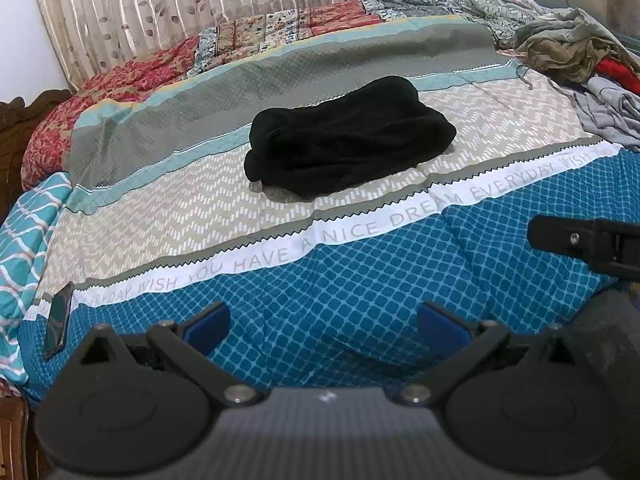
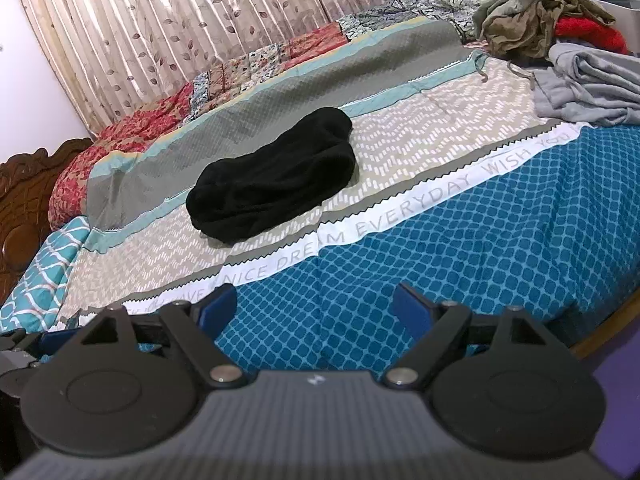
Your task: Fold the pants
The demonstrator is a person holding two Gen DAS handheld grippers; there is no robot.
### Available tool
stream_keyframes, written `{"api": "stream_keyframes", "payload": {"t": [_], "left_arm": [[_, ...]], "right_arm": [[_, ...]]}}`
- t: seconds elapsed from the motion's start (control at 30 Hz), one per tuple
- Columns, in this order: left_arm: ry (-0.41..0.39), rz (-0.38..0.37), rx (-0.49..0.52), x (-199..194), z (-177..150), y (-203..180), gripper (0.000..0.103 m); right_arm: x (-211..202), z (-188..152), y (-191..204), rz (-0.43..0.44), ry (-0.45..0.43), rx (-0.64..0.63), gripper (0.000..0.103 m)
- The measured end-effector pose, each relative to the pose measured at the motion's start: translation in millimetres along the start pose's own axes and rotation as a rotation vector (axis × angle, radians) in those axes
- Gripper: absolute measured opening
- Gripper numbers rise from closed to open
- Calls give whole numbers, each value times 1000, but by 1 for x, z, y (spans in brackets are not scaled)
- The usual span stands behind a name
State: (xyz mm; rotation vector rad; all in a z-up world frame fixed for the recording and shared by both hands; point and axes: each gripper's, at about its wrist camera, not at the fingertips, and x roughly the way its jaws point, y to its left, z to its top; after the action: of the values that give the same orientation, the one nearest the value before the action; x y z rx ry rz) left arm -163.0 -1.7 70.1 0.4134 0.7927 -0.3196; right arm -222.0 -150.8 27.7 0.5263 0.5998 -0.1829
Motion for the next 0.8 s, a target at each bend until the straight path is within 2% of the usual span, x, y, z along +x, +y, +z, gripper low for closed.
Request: {"api": "stream_keyframes", "payload": {"t": [0.8], "left_arm": [[89,-48,-106,10,0,15,103]], "right_arm": [[4,2,-3,19,25,-6,88]]}}
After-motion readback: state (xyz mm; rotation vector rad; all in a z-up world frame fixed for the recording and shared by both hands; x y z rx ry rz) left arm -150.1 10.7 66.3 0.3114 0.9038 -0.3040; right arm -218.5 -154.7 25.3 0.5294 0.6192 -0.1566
